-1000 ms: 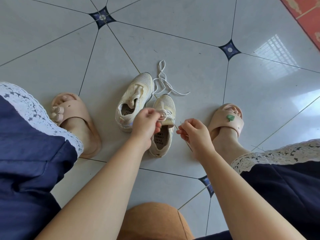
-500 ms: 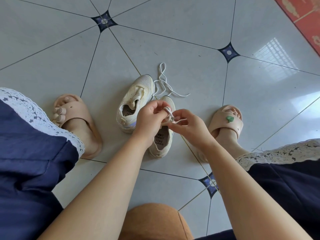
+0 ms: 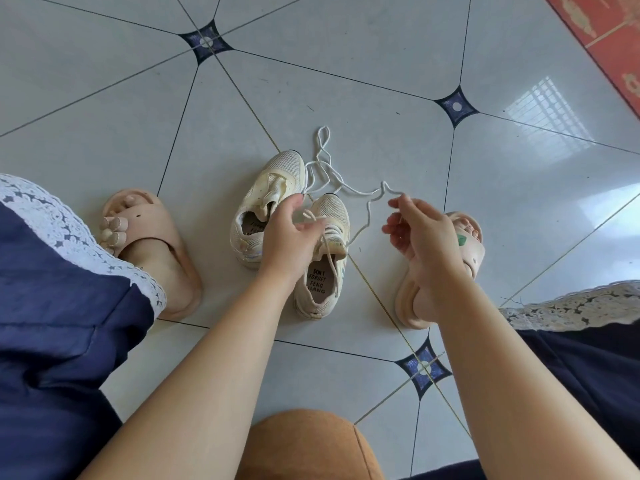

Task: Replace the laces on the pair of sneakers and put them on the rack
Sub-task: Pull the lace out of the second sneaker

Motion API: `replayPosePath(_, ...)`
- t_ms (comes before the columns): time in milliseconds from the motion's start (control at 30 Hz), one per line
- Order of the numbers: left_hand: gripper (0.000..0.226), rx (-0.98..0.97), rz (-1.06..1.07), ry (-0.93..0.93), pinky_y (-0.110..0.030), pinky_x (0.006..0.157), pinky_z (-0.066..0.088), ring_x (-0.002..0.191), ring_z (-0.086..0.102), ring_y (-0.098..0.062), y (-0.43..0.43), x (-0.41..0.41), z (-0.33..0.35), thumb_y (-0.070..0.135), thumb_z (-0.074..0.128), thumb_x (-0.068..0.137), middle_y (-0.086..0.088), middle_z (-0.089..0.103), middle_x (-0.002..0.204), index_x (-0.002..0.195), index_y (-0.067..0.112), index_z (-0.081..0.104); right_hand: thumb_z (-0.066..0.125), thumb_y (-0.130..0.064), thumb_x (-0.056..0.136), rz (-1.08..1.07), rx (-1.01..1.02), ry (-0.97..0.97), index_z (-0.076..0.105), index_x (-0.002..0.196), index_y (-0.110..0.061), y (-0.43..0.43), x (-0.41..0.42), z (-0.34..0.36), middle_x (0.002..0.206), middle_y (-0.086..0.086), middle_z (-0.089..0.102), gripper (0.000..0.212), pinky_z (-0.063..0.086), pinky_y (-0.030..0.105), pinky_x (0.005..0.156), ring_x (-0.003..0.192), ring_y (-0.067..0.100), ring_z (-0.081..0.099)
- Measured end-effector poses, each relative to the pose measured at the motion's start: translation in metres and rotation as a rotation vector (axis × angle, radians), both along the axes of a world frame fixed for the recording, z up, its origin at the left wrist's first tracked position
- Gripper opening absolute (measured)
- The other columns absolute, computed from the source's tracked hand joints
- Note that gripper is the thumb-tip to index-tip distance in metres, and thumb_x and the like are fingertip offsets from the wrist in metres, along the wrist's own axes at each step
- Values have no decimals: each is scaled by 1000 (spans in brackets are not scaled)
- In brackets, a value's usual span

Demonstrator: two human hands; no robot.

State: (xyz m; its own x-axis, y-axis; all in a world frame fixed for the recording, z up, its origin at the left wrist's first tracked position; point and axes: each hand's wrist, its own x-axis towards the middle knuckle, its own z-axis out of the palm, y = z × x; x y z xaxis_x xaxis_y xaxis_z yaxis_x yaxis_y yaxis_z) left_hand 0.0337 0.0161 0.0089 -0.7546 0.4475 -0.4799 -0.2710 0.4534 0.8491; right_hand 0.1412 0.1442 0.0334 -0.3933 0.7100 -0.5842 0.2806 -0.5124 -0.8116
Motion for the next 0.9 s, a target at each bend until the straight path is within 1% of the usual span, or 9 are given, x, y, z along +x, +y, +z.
replayPosePath(67, 46, -99, -14, 113, -4, 70, 42, 74, 55, -1, -1, 7, -2, 22, 69, 79, 12, 53, 93, 120, 16, 48, 46, -26, 98, -67, -71, 113, 61, 100, -20, 7, 0, 0, 78, -6, 70, 17, 50, 18, 60, 71, 10, 68)
replayPosePath(133, 30, -181, 18, 217, -23, 73, 46, 72, 56, -13, -3, 17, -7, 18, 69, 80, 1, 55, 90, 101, 15, 48, 46, -24, 97, -29, -75, 52, 52, 115, -24, 7, 2, -4, 98, -2, 70, 19, 52, 23, 70, 86, 13, 68)
replayPosePath(200, 22, -244, 44, 185, -27, 71, 41, 81, 59, -23, -5, 24, -13, 11, 64, 83, -3, 58, 90, 93, 15, 44, 54, -14, 92, 138, 18, -179, 52, 117, -20, -3, 4, -11, 98, 0, 67, 26, 50, 30, 78, 86, 14, 65)
replayPosePath(267, 24, -248, 74, 70, -27, 76, 41, 90, 60, -25, -9, 28, -17, 7, 61, 84, 3, 56, 85, 102, 12, 47, 61, -9, 84, 357, 140, -320, 58, 109, -17, -20, 4, -20, 90, -4, 66, 27, 49, 31, 81, 82, 13, 62)
replayPosePath(400, 44, -265, -39, 44, -37, 91, 45, 100, 59, -22, -9, 26, -19, -1, 53, 83, 3, 58, 100, 124, 13, 44, 65, -14, 81, 622, 369, -410, 63, 107, -23, -49, 1, -34, 97, -12, 60, 28, 41, 18, 74, 84, 7, 60)
replayPosePath(467, 49, -233, -35, 24, -31, 93, 43, 104, 57, -22, -7, 26, -15, -6, 46, 81, -1, 60, 107, 126, 14, 44, 64, -15, 82, 668, 500, -455, 64, 106, -24, -52, 3, -38, 98, -11, 56, 26, 36, 15, 72, 83, 5, 55)
replayPosePath(533, 49, -255, -26, 177, -21, 91, 36, 108, 53, -21, -7, 26, -11, -8, 43, 79, -4, 57, 116, 123, 12, 50, 61, -12, 83, 695, 526, -454, 67, 106, -24, -54, 7, -40, 99, -8, 58, 27, 33, 12, 70, 81, 5, 54)
replayPosePath(733, 30, -172, -336, 848, -45, 87, 44, 103, 57, -34, -6, 32, -3, -2, 64, 66, -10, 63, 111, 91, 13, 72, 49, -2, 81, 631, 354, -426, 71, 93, -32, -57, 16, -47, 91, -7, 67, 39, 36, 6, 68, 82, 8, 58)
replayPosePath(900, 27, -391, -636, 719, -34, 91, 20, 114, 47, -22, -14, 30, -17, 32, 69, 76, 11, 64, 115, 102, 24, 71, 56, -3, 83, 302, -34, -298, 66, 78, -23, -52, 19, -53, 84, 1, 70, 23, 50, 22, 69, 81, 13, 67)
